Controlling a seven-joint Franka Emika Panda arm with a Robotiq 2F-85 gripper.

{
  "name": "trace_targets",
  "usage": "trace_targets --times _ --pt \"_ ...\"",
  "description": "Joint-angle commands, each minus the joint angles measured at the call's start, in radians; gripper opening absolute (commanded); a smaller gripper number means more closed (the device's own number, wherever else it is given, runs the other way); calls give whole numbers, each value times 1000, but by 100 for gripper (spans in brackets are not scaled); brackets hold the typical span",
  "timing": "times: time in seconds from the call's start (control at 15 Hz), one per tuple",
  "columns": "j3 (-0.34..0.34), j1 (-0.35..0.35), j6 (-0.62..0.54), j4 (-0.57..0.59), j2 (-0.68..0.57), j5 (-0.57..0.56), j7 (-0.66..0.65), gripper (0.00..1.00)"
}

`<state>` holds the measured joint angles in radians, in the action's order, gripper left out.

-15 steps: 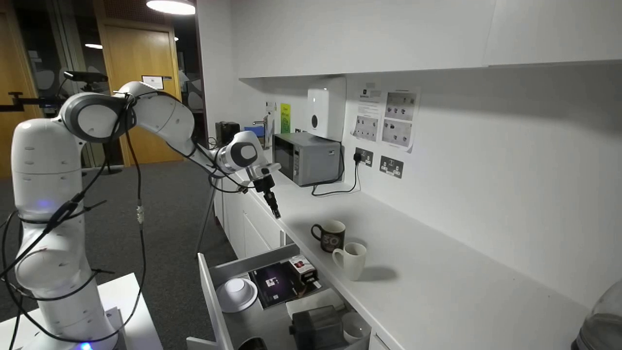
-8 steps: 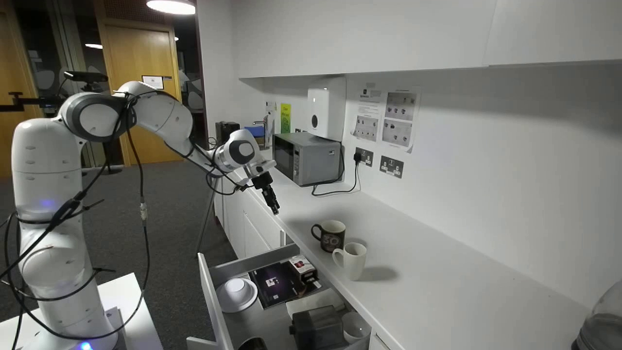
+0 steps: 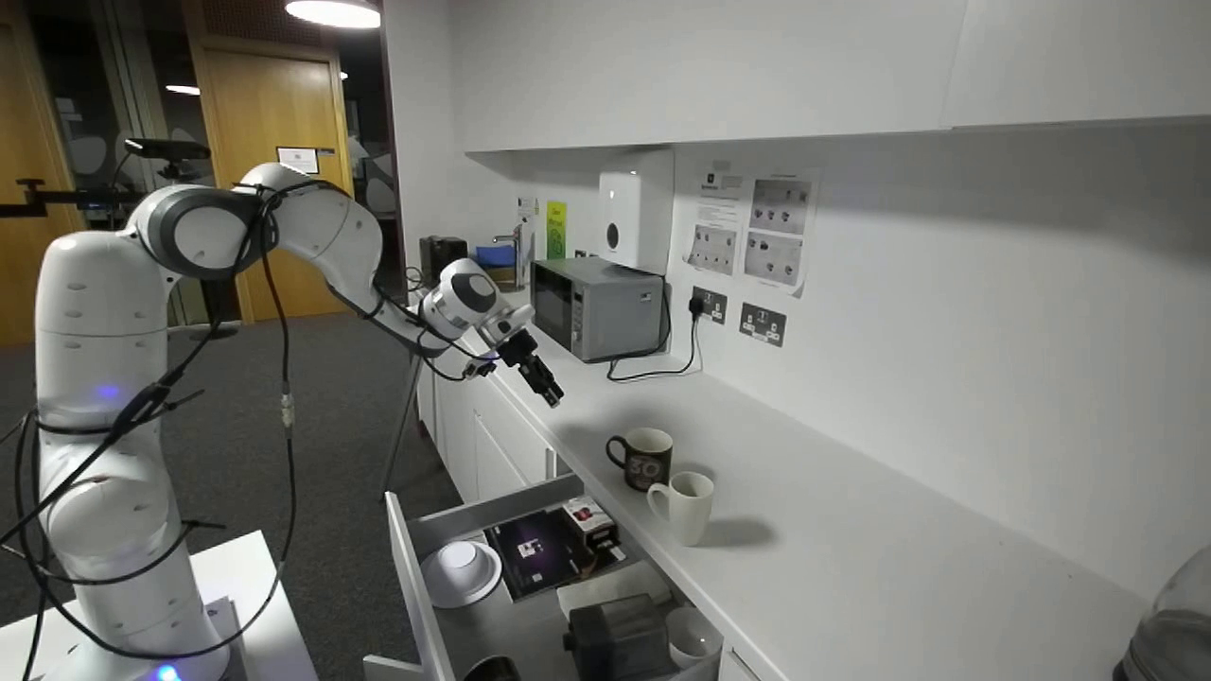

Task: Put the black and white mugs inside the drawer

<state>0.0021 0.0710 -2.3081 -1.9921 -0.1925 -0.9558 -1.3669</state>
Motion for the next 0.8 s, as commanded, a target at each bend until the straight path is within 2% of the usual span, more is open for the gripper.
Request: trace_targets --times 0.0,0.73 --pt "-21 6 11 78 -74 -68 -51 100" --pt "-98 -29 -15 301 -289 -30 4 100"
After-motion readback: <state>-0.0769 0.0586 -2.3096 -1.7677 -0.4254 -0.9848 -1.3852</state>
